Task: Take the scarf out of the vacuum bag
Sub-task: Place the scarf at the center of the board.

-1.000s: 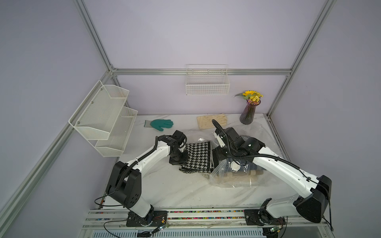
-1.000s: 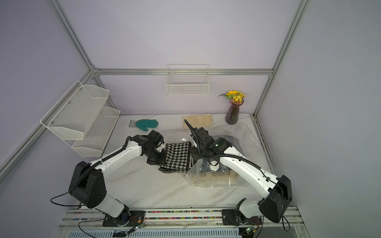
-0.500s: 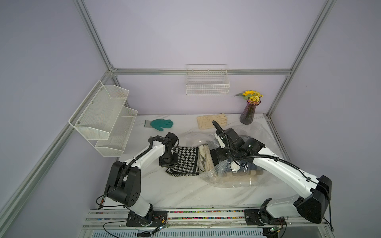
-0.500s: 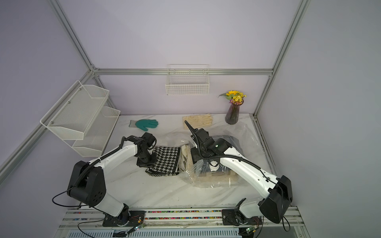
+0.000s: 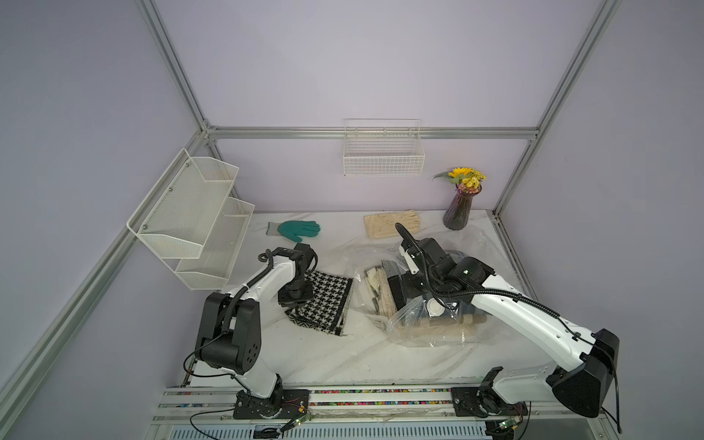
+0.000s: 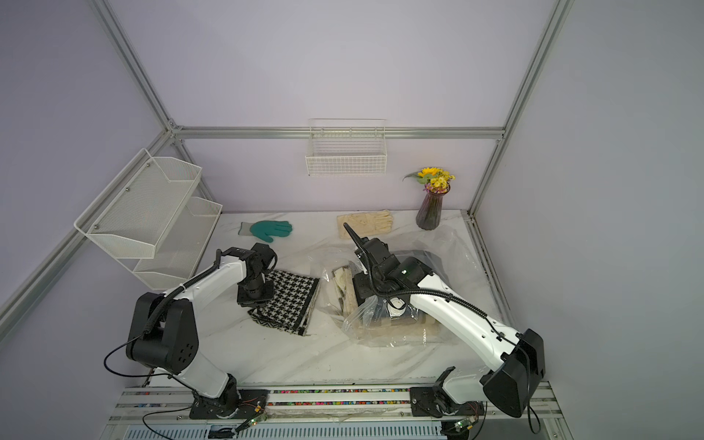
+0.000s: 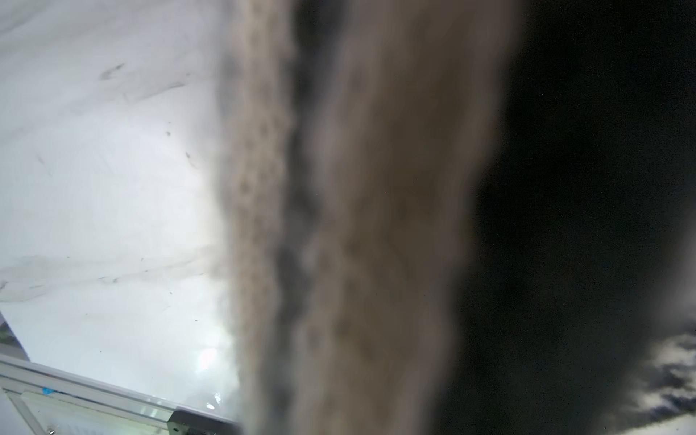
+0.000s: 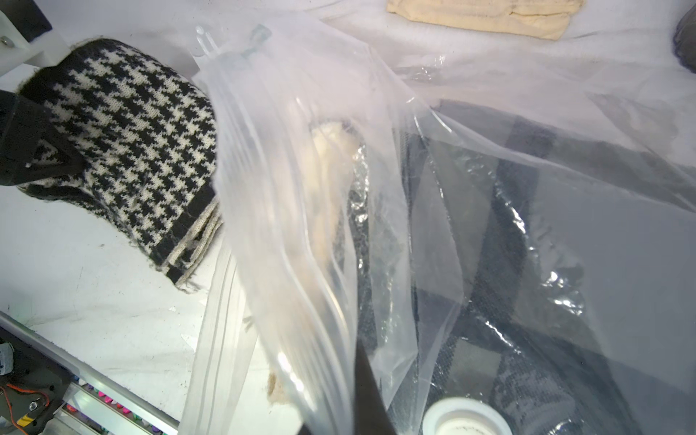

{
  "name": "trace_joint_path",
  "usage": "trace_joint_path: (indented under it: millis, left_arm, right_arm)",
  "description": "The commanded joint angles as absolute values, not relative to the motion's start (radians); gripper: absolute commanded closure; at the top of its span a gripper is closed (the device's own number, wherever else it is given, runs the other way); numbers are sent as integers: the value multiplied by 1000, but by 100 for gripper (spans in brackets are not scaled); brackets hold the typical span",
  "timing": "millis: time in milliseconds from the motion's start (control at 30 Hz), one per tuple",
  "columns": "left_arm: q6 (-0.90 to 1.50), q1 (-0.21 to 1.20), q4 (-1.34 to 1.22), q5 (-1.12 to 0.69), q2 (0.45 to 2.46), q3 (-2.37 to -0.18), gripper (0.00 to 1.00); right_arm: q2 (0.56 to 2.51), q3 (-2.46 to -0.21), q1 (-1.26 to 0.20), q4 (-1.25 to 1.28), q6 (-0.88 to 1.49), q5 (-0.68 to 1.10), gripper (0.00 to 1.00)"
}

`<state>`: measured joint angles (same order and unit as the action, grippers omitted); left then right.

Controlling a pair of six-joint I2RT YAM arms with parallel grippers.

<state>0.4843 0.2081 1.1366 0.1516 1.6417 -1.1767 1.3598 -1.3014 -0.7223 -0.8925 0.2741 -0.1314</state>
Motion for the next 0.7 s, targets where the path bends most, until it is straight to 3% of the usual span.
trace_joint_path:
  millis: [0, 667]
  left_arm:
    - [472, 172, 1154, 230, 1667, -1240, 100]
    - [469, 60, 1113, 302, 1866, -1458, 100]
  right_arm:
    - [1365, -1303, -716, -913, 257, -123, 94]
    - [1327, -1269, -716, -907, 253, -143, 94]
